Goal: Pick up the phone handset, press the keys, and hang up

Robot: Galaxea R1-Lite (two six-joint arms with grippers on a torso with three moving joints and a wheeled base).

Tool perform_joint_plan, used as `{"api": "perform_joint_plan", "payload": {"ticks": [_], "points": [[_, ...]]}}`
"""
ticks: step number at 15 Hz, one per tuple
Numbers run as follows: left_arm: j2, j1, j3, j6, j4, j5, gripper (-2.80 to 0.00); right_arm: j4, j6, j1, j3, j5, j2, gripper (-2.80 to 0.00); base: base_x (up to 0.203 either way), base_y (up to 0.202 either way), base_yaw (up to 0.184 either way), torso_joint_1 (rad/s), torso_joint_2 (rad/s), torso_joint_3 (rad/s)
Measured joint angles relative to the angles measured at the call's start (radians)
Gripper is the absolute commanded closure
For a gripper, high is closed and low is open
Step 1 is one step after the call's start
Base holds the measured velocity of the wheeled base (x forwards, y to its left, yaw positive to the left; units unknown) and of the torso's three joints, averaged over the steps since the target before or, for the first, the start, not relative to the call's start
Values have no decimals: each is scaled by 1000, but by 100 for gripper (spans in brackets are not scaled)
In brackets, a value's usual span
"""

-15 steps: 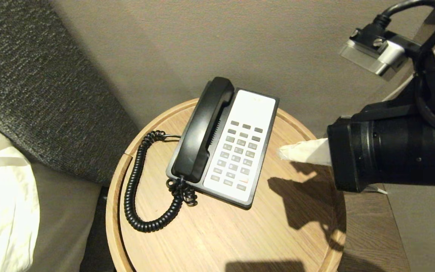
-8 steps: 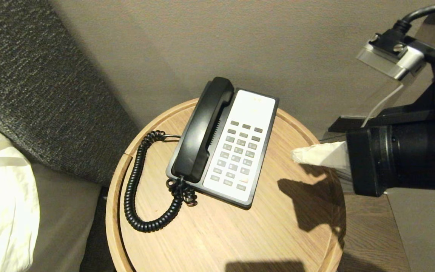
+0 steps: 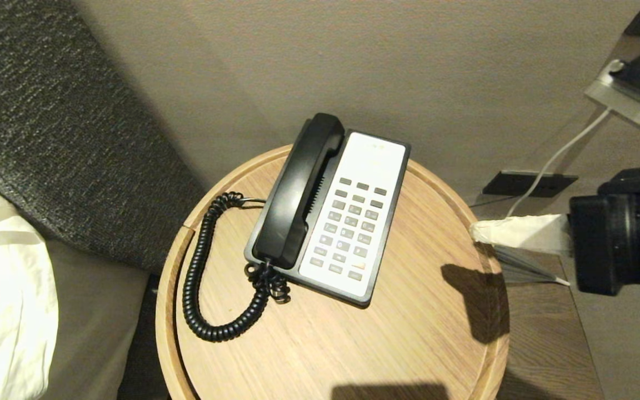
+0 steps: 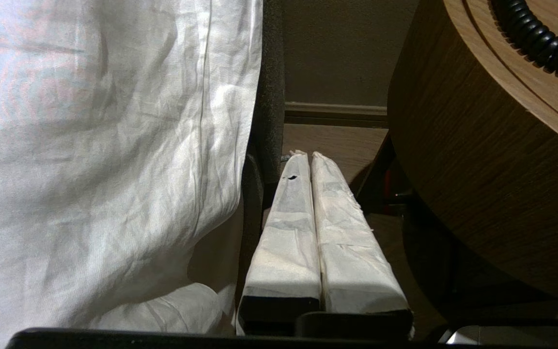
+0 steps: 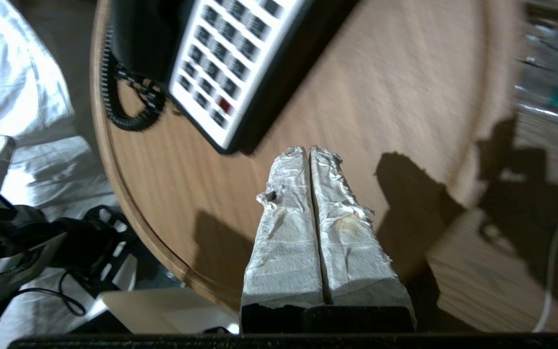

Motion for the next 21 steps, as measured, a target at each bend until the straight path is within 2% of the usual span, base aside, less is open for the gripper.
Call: {"api": "perform_joint_plan", "payload": {"ticks": [2,3,5,8,11,14,15,19,21], "points": [[0,0,0,0,0,0,0,-1,-3,-55,96,-25,-102,0,0,0,0,0,0,0],[0,0,0,0,0,0,0,-5,-6,-114,152,-35,-158,0,0,0,0,0,0,0],[0,0,0,0,0,0,0,-19,-31,-298,284,-12,-302,0,0,0,0,0,0,0],[0,0,0,0,0,0,0,-65,-113,-587,531,86,-616,0,0,0,0,0,0,0],[0,0,0,0,0,0,0,-114,-207,-761,788,143,-934,0,0,0,0,0,0,0],[0,0,0,1,0,0,0,-262,-296,-834,1076,136,-1149,0,0,0,0,0,0,0],[0,0,0,-1,0,0,0,-290,-313,-845,1117,134,-1182,0,0,0,0,0,0,0],[0,0,0,-3,0,1,0,-405,-391,-869,1160,137,-1254,0,0,0,0,0,0,0],[0,0,0,-3,0,0,0,-405,-409,-871,1163,141,-1267,0,0,0,0,0,0,0]]}}
